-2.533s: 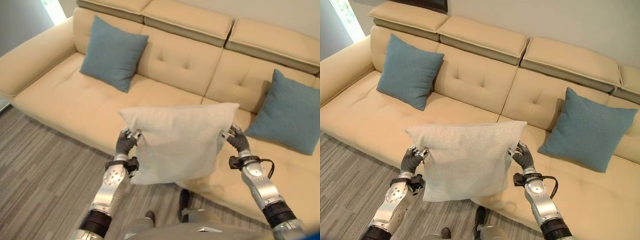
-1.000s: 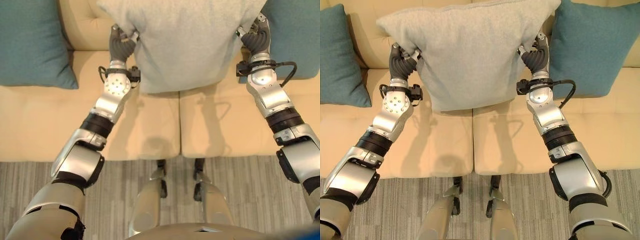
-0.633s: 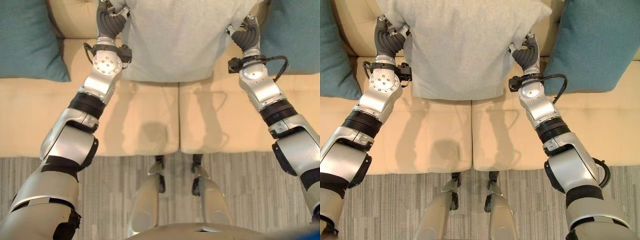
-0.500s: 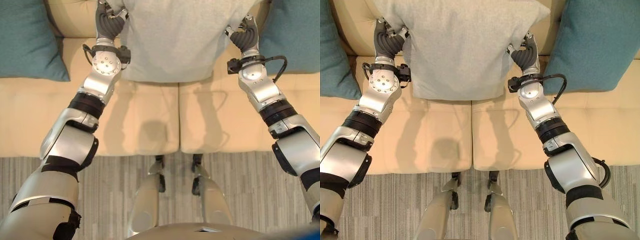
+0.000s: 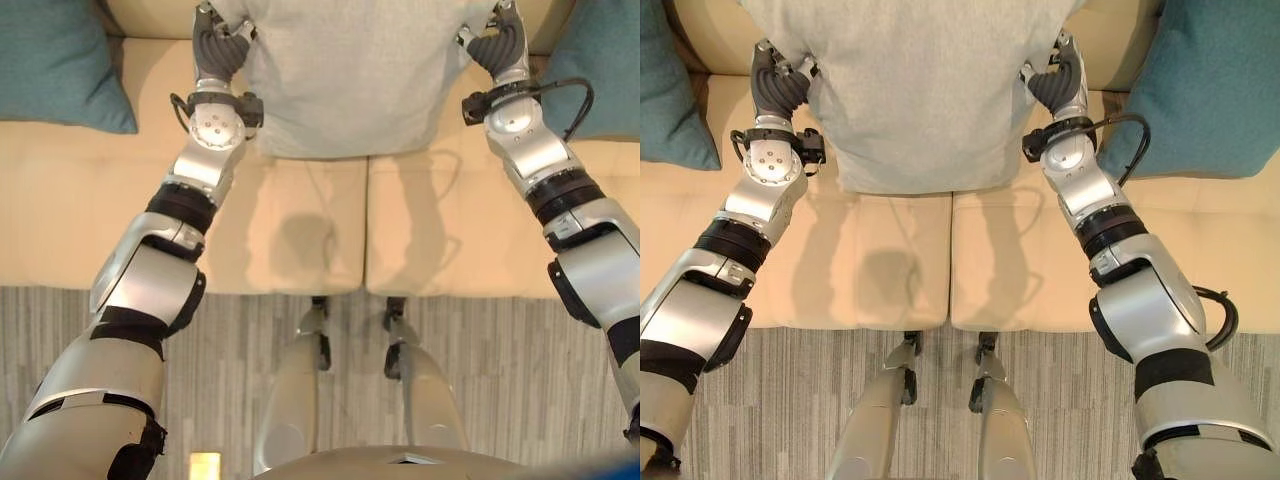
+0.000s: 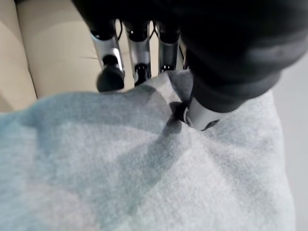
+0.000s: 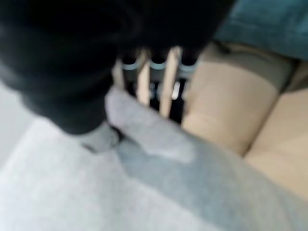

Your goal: Pick up all the scattered cushions and arrange them neatly on the sofa.

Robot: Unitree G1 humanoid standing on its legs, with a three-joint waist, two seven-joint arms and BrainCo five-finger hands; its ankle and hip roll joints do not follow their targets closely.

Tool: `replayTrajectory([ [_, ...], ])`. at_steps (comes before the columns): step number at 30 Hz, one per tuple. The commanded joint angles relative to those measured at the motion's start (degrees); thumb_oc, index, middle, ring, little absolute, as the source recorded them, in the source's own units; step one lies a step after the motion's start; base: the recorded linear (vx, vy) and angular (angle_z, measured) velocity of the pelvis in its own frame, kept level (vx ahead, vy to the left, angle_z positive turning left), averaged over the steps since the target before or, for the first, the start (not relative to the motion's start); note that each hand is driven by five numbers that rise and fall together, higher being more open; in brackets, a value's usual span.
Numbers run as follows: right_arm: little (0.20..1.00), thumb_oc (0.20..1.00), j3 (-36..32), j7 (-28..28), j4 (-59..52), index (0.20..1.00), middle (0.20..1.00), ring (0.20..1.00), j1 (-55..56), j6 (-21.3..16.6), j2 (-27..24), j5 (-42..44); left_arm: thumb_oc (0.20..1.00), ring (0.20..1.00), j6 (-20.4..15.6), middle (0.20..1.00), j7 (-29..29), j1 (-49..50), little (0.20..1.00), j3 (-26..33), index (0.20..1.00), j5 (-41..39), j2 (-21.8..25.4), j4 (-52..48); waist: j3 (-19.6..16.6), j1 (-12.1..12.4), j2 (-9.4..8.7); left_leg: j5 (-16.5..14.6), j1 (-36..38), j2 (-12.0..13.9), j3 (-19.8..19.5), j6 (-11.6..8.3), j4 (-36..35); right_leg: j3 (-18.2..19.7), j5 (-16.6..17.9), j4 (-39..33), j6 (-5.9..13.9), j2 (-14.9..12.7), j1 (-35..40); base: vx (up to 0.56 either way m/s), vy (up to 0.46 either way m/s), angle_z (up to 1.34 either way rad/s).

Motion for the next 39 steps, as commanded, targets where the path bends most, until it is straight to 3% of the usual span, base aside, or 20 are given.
replayTrajectory([
  [1, 1.0, 1.0, 2.1, -0.8, 1.6, 1.0, 1.0, 1.0, -7.2, -0.1, -0.3, -5.2, 1.0, 1.0, -1.2, 1.0, 0.0, -8.1, 1.0, -2.9, 1.0, 1.3, -1.2, 2.8, 0.6, 2.2, -1.7, -9.6, 0.0, -1.9, -3.1, -3.74, 6.1, 1.5, -0.1, 2.1, 6.08, -4.0, 1.1, 0.0, 0.0, 0.04],
  [12, 1.0, 1.0, 3.4, -1.7, 11.6, 1.0, 1.0, 1.0, -10.8, 1.8, -3.4, -3.6, 1.0, 1.0, 0.5, 1.0, -0.3, -16.3, 1.0, -5.7, 1.0, 1.9, 2.4, 11.6, -0.1, 2.0, -1.85, -8.9, -0.8, -2.3, -3.9, -3.97, 5.2, 1.0, 0.7, 1.2, 6.48, -3.6, 0.8, 0.0, -0.002, 0.06],
  [19, 1.0, 1.0, 3.1, -1.5, 13.9, 1.0, 1.0, 1.0, -10.3, 2.0, -9.7, -1.8, 1.0, 1.0, 0.9, 1.0, -1.8, -16.9, 1.0, -5.4, 1.0, 0.7, 8.9, 13.9, -1.3, 1.8, -2.17, -8.9, -0.6, -2.0, -3.8, -4.15, 5.3, 1.1, 1.6, 0.1, 6.68, -3.6, 1.2, -0.01, 0.001, 0.0],
  [20, 1.0, 1.0, 3.1, -1.5, 13.9, 1.0, 1.0, 1.0, -10.3, 1.9, -9.8, -1.8, 1.0, 1.0, 0.9, 1.0, -1.8, -16.8, 1.0, -5.3, 1.0, 0.7, 8.9, 13.8, -0.8, 1.7, -2.31, -7.2, -1.3, -2.4, -3.3, -3.86, 5.4, 0.7, 2.8, 0.2, 6.31, -4.0, 0.6, -0.1, 0.009, -0.01],
  [22, 1.0, 1.0, 2.6, -1.2, 13.1, 1.0, 1.0, 1.0, -8.5, 1.5, -12.0, -1.3, 1.0, 1.0, 0.6, 1.0, -2.2, -14.9, 1.0, -4.2, 1.0, 0.3, 10.7, 12.5, -1.1, 1.5, -2.36, -7.1, -0.8, -2.3, -3.3, -3.92, 5.3, 0.9, 2.8, -0.1, 6.29, -3.9, 1.1, -0.05, 0.006, 0.0],
  [25, 1.0, 1.0, -0.2, 0.2, 7.6, 1.0, 1.0, 1.0, -1.0, 0.6, -16.3, -1.3, 1.0, 1.0, -1.0, 1.0, -3.1, -7.0, 1.0, -0.4, 1.0, 0.5, 14.6, 4.6, -2.0, 1.3, -2.5, -7.3, 1.9, -2.1, -3.1, -4.05, 4.3, 0.6, 2.3, -0.6, 6.15, -3.7, 3.2, 0.04, -0.02, -0.01],
  [27, 1.0, 1.0, -6.6, 1.2, 1.0, 1.0, 1.0, 1.0, 11.3, -0.2, -19.9, -3.3, 1.0, 1.0, -1.6, 1.0, -3.9, 5.7, 1.0, 6.2, 1.0, 1.6, 16.3, -4.9, -3.0, 0.9, -2.55, -7.7, 5.3, -2.1, -2.9, -4.1, 3.5, 0.1, 1.8, -1.3, 5.91, -3.6, 6.5, 0.08, -0.051, -0.02],
  [30, 1.0, 1.0, -17.1, 2.9, -5.1, 1.0, 1.0, 1.0, 29.4, -0.5, -20.1, -6.3, 1.0, 1.0, -1.0, 1.0, -5.4, 22.6, 1.0, 14.6, 1.0, 4.7, 16.0, -13.9, -3.9, 0.7, -2.57, -8.0, 9.9, -2.0, -2.9, -4.22, 2.1, -0.8, 0.9, -1.9, 5.71, -3.4, 10.6, 0.08, -0.053, 0.02],
  [32, 1.0, 1.0, -23.2, 3.7, -8.8, 1.0, 1.0, 1.0, 39.8, -0.5, -18.2, -8.5, 1.0, 1.0, -0.2, 1.0, -6.8, 34.6, 1.0, 19.3, 1.0, 8.0, 14.0, -19.5, -4.8, 0.5, -2.71, -8.2, 12.8, -2.0, -2.7, -4.24, 1.2, -1.2, 0.5, -2.7, 5.52, -3.3, 13.5, 0.08, -0.031, 0.0],
  [33, 1.0, 1.0, -23.3, 3.7, -9.1, 1.0, 1.0, 1.0, 40.2, -0.4, -18.1, -8.5, 1.0, 1.0, -0.1, 1.0, -6.7, 35.0, 1.0, 19.5, 1.0, 8.1, 13.9, -19.9, -4.8, 0.5, -2.72, -8.1, 13.1, -2.1, -2.7, -4.24, 1.0, -1.2, 0.5, -2.8, 5.53, -3.3, 13.6, 0.08, -0.032, 0.0],
  [35, 1.0, 1.0, -28.0, 5.6, -10.2, 1.0, 1.0, 1.0, 52.0, 0.4, -12.9, -12.9, 1.0, 1.0, 1.8, 1.0, -10.1, 49.5, 1.0, 23.4, 1.0, 11.5, 8.0, -22.2, -6.2, 0.3, -2.64, -8.0, 17.2, -1.6, -2.7, -4.34, -0.6, -1.9, 0.0, -3.7, 5.4, -3.0, 17.2, 0.12, -0.065, -0.03],
  [39, 1.0, 1.0, -31.2, 7.6, -9.2, 1.0, 1.0, 1.0, 61.0, 1.5, -7.3, -15.5, 1.0, 1.0, 4.1, 1.0, -13.0, 60.4, 1.0, 24.5, 1.0, 16.1, 2.5, -20.9, -7.6, -0.1, -2.59, -7.6, 20.8, -1.3, -2.7, -4.24, -2.1, -2.1, -0.7, -4.3, 5.1, -2.7, 20.2, 0.07, -0.036, -0.03],
])
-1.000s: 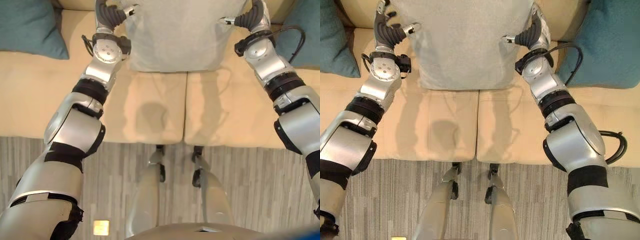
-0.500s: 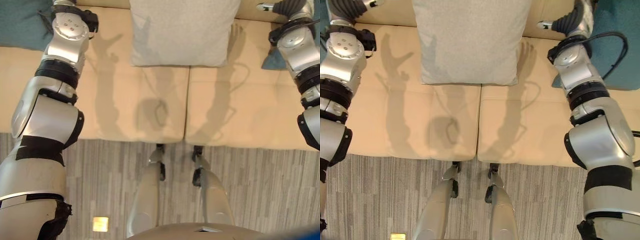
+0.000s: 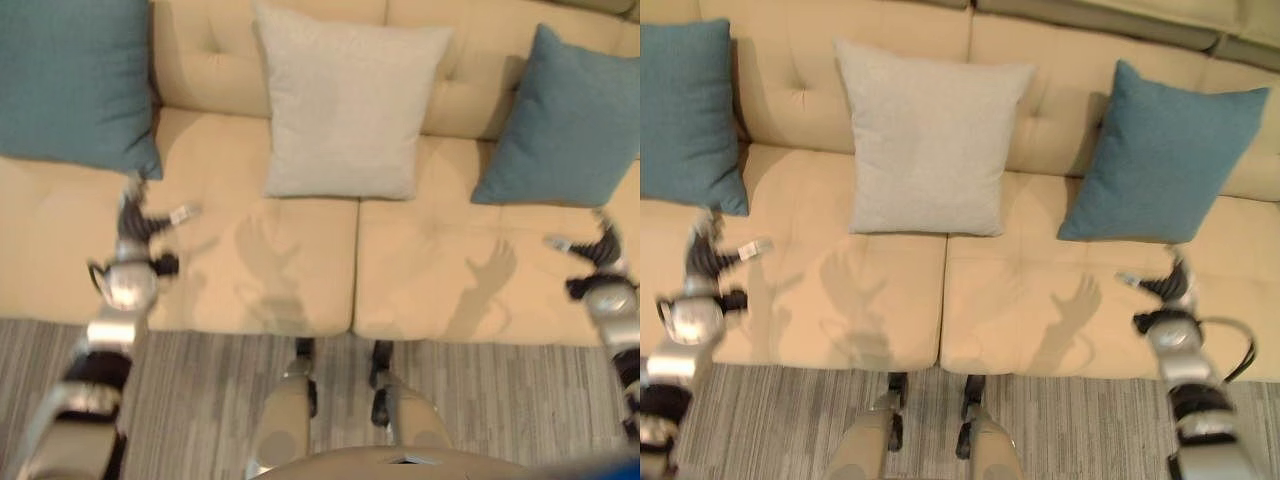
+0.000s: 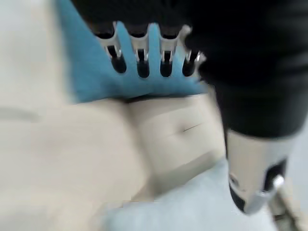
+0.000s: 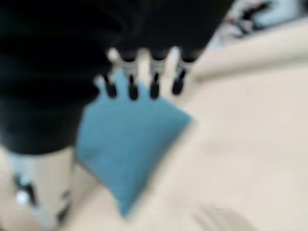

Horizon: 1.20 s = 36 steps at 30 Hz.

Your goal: Pick up all the scattered cushions and arrange them neatly on the sofa.

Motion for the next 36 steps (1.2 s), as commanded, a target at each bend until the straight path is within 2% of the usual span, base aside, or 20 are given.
replayTrajectory([
  [1, 1.0, 1.0, 1.8, 2.0, 4.7, 1.0, 1.0, 1.0, -2.0, -0.4, 0.3, -5.5, 1.0, 1.0, 0.5, 1.0, -4.1, -1.1, 1.0, -0.5, 1.0, 6.1, -2.8, 6.7, -2.5, 0.6, 1.37, -6.9, 3.6, 0.4, -1.0, -2.15, 3.6, -1.3, 0.1, 2.4, 3.38, -1.3, 1.8, 0.03, -0.014, 0.05],
  [2, 1.0, 1.0, 1.8, 2.0, 4.7, 1.0, 1.0, 1.0, -2.1, -0.4, 0.3, -5.5, 1.0, 1.0, 0.5, 1.0, -4.1, -1.2, 1.0, -0.5, 1.0, 6.1, -2.8, 6.7, -2.6, 0.5, 1.31, -6.6, 3.5, 0.3, -1.1, -2.11, 3.5, -1.3, 0.2, 2.4, 3.4, -1.4, 1.6, 0.04, -0.033, -0.02],
  [4, 1.0, 1.0, 2.5, 3.0, 7.5, 1.0, 1.0, 1.0, 0.1, 0.1, 2.5, -7.3, 1.0, 1.0, 1.9, 1.0, -5.6, 1.7, 1.0, -0.2, 1.0, 6.2, -6.4, 13.0, -3.5, 0.3, 1.51, -6.5, 5.3, 0.6, -0.8, -2.02, 3.1, -1.2, -0.2, 2.3, 3.13, -1.0, 3.2, 0.03, -0.027, -0.06],
  [5, 1.0, 1.0, 2.8, 3.7, 9.7, 1.0, 1.0, 1.0, 1.7, 0.0, 4.3, -7.8, 1.0, 1.0, 2.7, 1.0, -6.0, 3.5, 1.0, -0.9, 1.0, 7.7, -9.0, 19.4, -4.3, 0.1, 1.58, -6.7, 7.6, 0.9, -0.2, -1.89, 2.1, -0.8, -0.8, 2.1, 2.91, -0.5, 4.9, 0.02, -0.024, -0.06],
  [7, 1.0, 1.0, 2.3, 4.2, 12.5, 1.0, 1.0, 1.0, 3.0, 0.0, 5.9, -7.0, 1.0, 1.0, 3.6, 1.0, -6.1, 4.5, 1.0, -0.6, 1.0, 8.9, -11.2, 26.0, -5.1, -0.2, 1.59, -6.4, 9.2, 1.3, 0.3, -1.93, 1.3, -0.6, -1.1, 1.7, 2.8, -0.1, 6.1, 0.0, -0.031, -0.1],
  [9, 1.0, 1.0, 2.7, 4.4, 14.7, 1.0, 1.0, 1.0, 3.9, -0.1, 6.9, -7.2, 1.0, 1.0, 4.0, 1.0, -6.2, 4.5, 1.0, -1.2, 1.0, 10.8, -11.9, 29.1, -5.4, -0.3, 1.65, -6.3, 10.2, 1.4, 0.5, -1.95, 0.6, -0.5, -1.3, 1.6, 2.74, 0.1, 6.8, -0.01, -0.03, -0.08],
  [10, 1.0, 1.0, 3.0, 4.8, 18.4, 1.0, 1.0, 1.0, 4.8, 0.1, 8.4, -6.8, 1.0, 1.0, 4.7, 1.0, -6.0, 4.8, 1.0, -1.4, 1.0, 12.5, -13.1, 34.3, -6.2, -0.7, 1.83, -6.0, 11.4, 1.6, 0.8, -2.05, -0.2, -0.2, -1.7, 1.2, 2.6, 0.5, 7.8, -0.02, -0.022, -0.04],
  [11, 1.0, 1.0, 3.0, 4.8, 18.4, 1.0, 1.0, 1.0, 4.8, 0.1, 8.4, -6.8, 1.0, 1.0, 4.7, 1.0, -6.0, 4.8, 1.0, -1.4, 1.0, 12.5, -13.1, 34.4, -6.1, -0.6, 1.83, -6.0, 11.5, 1.6, 0.8, -2.06, -0.3, -0.2, -1.7, 1.2, 2.6, 0.5, 7.8, -0.05, -0.051, -0.06],
  [13, 1.0, 1.0, 3.4, 5.7, 25.7, 1.0, 1.0, 1.0, 7.2, 0.8, 11.6, -6.2, 1.0, 1.0, 6.3, 1.0, -6.0, 5.7, 1.0, -1.3, 1.0, 15.1, -14.8, 41.2, -7.6, -0.8, 2.28, -5.4, 13.7, 2.1, 1.2, -2.35, -2.1, -0.2, -2.5, 0.6, 2.25, 1.2, 9.7, -0.05, -0.061, -0.11],
  [17, 1.0, 1.0, 4.3, 6.8, 30.4, 1.0, 1.0, 1.0, 9.2, 1.9, 13.7, -6.9, 1.0, 1.0, 7.3, 1.0, -6.2, 6.7, 1.0, -0.9, 1.0, 16.1, -15.6, 43.9, -8.3, -0.8, 2.64, -4.9, 15.3, 2.6, 0.7, -2.68, -2.9, -0.3, -3.8, 0.8, 1.55, 1.9, 11.4, -0.05, -0.075, -0.01],
  [22, 1.0, 1.0, 4.1, 7.3, 31.4, 1.0, 1.0, 1.0, 10.1, 1.9, 15.0, -5.5, 1.0, 1.0, 7.4, 1.0, -6.5, 6.9, 1.0, -1.6, 1.0, 15.9, -16.1, 43.7, -7.3, -1.0, 2.75, -4.3, 14.9, 3.5, -0.1, -3.28, -2.1, 0.0, -5.2, 1.1, 0.48, 2.9, 12.1, -0.12, -0.084, 0.04],
  [25, 1.0, 1.0, 4.7, 7.0, 31.1, 1.0, 1.0, 1.0, 9.2, 1.7, 14.6, -4.0, 1.0, 1.0, 7.5, 1.0, -6.4, 4.8, 1.0, -2.6, 1.0, 14.5, -15.9, 43.1, -4.7, -1.3, 2.47, -3.4, 9.6, 4.3, -1.3, -4.47, 4.0, 0.4, -5.3, 0.2, -0.71, 3.6, 11.2, -0.3, -0.074, 0.45],
  [26, 1.0, 1.0, 5.3, 7.0, 31.1, 1.0, 1.0, 1.0, 8.5, 2.0, 14.1, -3.9, 1.0, 1.0, 7.3, 1.0, -6.6, 3.6, 1.0, -3.1, 1.0, 13.8, -15.7, 42.7, -3.5, -1.0, 1.89, -5.4, 8.0, 3.2, -3.5, -4.3, 8.3, 1.1, -4.4, 1.1, -1.09, 3.2, 9.6, -0.27, -0.017, 0.41],
  [27, 1.0, 1.0, 5.3, 7.0, 31.1, 1.0, 1.0, 1.0, 8.4, 2.0, 14.1, -3.9, 1.0, 1.0, 7.3, 1.0, -6.6, 3.5, 1.0, -3.1, 1.0, 13.8, -15.7, 42.7, -3.5, -1.0, 1.95, -5.6, 7.8, 3.2, -3.6, -4.3, 8.7, 1.0, -4.4, 1.2, -1.08, 3.3, 9.5, -0.25, 0.003, 0.01],
  [29, 1.0, 1.0, 5.9, 7.1, 31.1, 1.0, 1.0, 1.0, 7.8, 2.3, 13.7, -4.7, 1.0, 1.0, 7.4, 1.0, -6.6, 3.2, 1.0, -3.2, 1.0, 13.5, -16.6, 43.2, -3.4, -1.6, 0.7, -10.5, 8.4, 2.1, -6.4, -3.47, 15.8, 2.0, -3.4, 2.3, -1.22, 1.9, 7.3, -0.17, 0.048, -0.07],
  [31, 1.0, 1.0, 6.1, 7.3, 31.0, 1.0, 1.0, 1.0, 7.4, 2.5, 13.5, -5.2, 1.0, 1.0, 7.4, 1.0, -6.7, 3.3, 1.0, -3.1, 1.0, 13.1, -17.3, 43.2, -3.8, -1.7, 1.03, -11.4, 10.2, 2.5, -7.7, -3.39, 18.9, 2.7, -2.7, 2.7, -1.21, 1.7, 6.3, -0.12, 0.132, -0.29],
  [34, 1.0, 1.0, 6.4, 7.6, 31.1, 1.0, 1.0, 1.0, 7.3, 2.8, 13.4, -5.7, 1.0, 1.0, 7.4, 1.0, -6.8, 3.3, 1.0, -3.4, 1.0, 12.4, -18.2, 42.8, -4.0, -2.1, 2.16, -11.8, 13.0, 2.4, -10.2, -3.57, 17.0, 3.2, -1.8, 3.5, -0.73, 1.9, 5.1, -0.07, 0.125, -0.02],
  [36, 1.0, 1.0, 6.4, 7.7, 31.1, 1.0, 1.0, 1.0, 6.8, 3.0, 13.4, -6.0, 1.0, 1.0, 7.2, 1.0, -6.6, 3.2, 1.0, -4.0, 1.0, 12.5, -18.7, 42.6, -4.1, -2.6, 2.89, -12.8, 14.9, 1.9, -9.5, -3.55, 12.8, 3.5, -0.7, 4.1, 0.01, 1.2, 3.6, -0.11, 0.19, 0.11],
])
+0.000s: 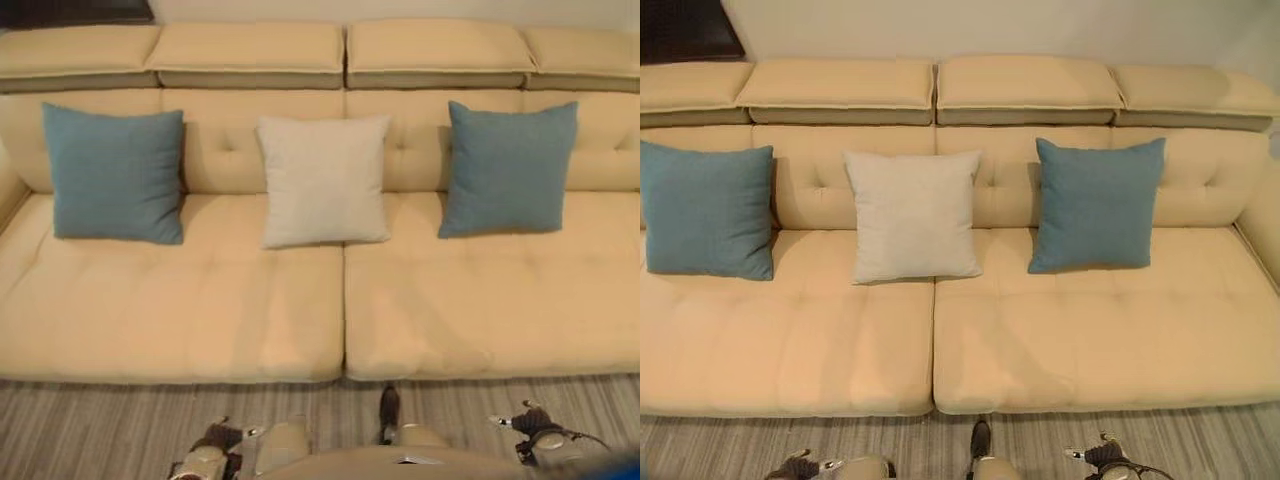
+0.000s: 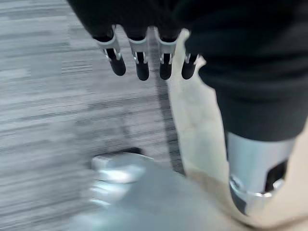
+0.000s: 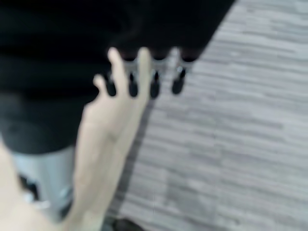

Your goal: Pick up all the scattered cushions and arrange them neatly on the sofa.

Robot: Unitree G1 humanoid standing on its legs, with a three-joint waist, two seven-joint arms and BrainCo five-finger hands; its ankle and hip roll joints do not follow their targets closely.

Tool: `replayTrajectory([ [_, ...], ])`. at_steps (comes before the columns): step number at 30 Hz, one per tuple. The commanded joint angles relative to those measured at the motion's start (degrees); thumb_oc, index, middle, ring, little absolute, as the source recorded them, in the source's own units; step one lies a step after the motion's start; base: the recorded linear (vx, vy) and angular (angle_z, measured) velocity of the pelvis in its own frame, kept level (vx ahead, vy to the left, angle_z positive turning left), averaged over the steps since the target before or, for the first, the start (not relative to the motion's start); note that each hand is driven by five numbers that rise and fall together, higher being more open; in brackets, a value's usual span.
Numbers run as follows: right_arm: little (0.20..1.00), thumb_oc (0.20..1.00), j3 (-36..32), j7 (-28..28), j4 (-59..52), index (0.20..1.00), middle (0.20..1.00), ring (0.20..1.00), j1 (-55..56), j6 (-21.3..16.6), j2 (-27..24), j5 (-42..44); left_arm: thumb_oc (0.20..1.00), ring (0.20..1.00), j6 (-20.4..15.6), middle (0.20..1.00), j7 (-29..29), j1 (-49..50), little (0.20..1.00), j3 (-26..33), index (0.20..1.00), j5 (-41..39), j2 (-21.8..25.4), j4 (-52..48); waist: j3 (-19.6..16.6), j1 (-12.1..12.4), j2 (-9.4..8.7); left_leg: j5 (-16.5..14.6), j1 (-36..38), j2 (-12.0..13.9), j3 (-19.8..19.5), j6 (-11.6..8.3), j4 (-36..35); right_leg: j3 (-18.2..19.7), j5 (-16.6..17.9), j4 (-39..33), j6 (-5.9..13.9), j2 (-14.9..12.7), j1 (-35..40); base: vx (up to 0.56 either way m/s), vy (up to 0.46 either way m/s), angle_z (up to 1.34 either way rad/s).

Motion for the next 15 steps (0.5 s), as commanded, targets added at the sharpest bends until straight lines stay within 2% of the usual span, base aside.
replayTrajectory([
  [1, 1.0, 1.0, 0.4, 0.1, 0.2, 1.0, 1.0, 1.0, -0.7, 0.7, 0.3, -1.0, 1.0, 1.0, -0.6, 1.0, 0.1, 1.3, 1.0, -1.9, 1.0, -0.5, 2.3, -0.3, -0.8, 1.1, -1.37, -2.4, 1.4, -2.6, 1.4, 2.53, -3.0, 2.1, -2.6, 3.7, 6.73, -0.9, -3.3, -0.15, 0.204, -0.05],
  [4, 1.0, 1.0, 0.7, 0.0, -0.1, 1.0, 1.0, 1.0, -1.4, 0.9, 0.7, -1.6, 1.0, 1.0, -0.8, 1.0, 0.3, 1.2, 1.0, -2.5, 1.0, 0.3, 2.1, -0.2, -0.4, 1.0, -1.37, -2.8, 1.7, -4.1, 1.9, 3.53, -5.2, 2.3, -0.9, 3.9, 7.81, -2.3, -5.2, -0.14, 0.174, -0.16],
  [6, 1.0, 1.0, 1.1, -0.3, -0.6, 1.0, 1.0, 1.0, -2.5, 1.4, 1.3, -2.4, 1.0, 1.0, -1.0, 1.0, 0.6, 0.7, 1.0, -2.5, 1.0, 0.8, 2.3, -0.3, 0.8, 1.6, -1.66, -2.4, 1.3, -5.8, 3.2, 4.59, -6.8, 1.0, 0.8, 3.4, 9.24, -4.4, -6.8, -0.33, 0.259, -0.19],
  [7, 1.0, 1.0, 2.1, -0.4, -0.4, 1.0, 1.0, 1.0, -3.5, 1.8, 1.9, -3.1, 1.0, 1.0, -1.0, 1.0, 1.0, 0.1, 1.0, -3.0, 1.0, 1.4, 3.1, -0.7, 2.3, 2.3, -1.37, -1.1, -0.3, -5.9, 4.0, 5.59, -6.7, -0.3, -0.7, 6.7, 9.3, -5.0, -8.2, -0.51, 0.316, -0.34],
  [8, 1.0, 1.0, 2.4, -0.3, -0.4, 1.0, 1.0, 1.0, -3.3, 1.7, 2.1, -2.7, 1.0, 1.0, -0.7, 1.0, 1.1, 0.1, 1.0, -2.7, 1.0, 1.7, 3.7, -0.5, 2.2, 3.2, -0.97, 0.1, -0.7, -6.1, 4.3, 6.34, -7.7, 0.4, -3.3, 10.9, 8.47, -3.8, -6.3, -0.42, 0.219, -0.55],
  [10, 1.0, 1.0, 2.4, -0.1, -0.1, 1.0, 1.0, 1.0, -3.1, 1.3, 2.5, -2.2, 1.0, 1.0, -0.6, 1.0, 1.2, 0.3, 1.0, -2.5, 1.0, 1.7, 4.0, 0.0, 1.0, 3.8, -0.72, 1.3, -1.0, -6.0, 4.2, 6.63, -9.3, 0.9, -5.8, 13.5, 7.98, -2.6, -4.4, -0.16, 0.059, -0.41],
  [12, 1.0, 1.0, 2.2, -0.5, 0.2, 1.0, 1.0, 1.0, -2.6, 1.3, 3.1, -2.0, 1.0, 1.0, -0.6, 1.0, 1.2, 0.6, 1.0, -2.4, 1.0, 1.5, 4.0, 0.4, -1.1, 4.9, -1.67, 2.3, -1.4, -5.8, 4.9, 5.57, -10.6, 0.2, -6.8, 8.9, 7.98, -1.9, 0.4, -0.08, -0.12, -0.17],
  [15, 1.0, 1.0, 2.4, -0.7, 0.3, 1.0, 1.0, 1.0, -2.6, 1.1, 2.6, -1.7, 1.0, 1.0, -0.5, 1.0, 1.1, 1.1, 1.0, -1.9, 1.0, 1.5, 3.8, 1.0, -2.7, 5.1, -2.44, 3.1, -0.2, -4.2, 6.5, 4.99, -12.6, 0.2, -5.3, 1.4, 8.12, -0.8, 3.5, -0.03, -0.185, -0.17],
])
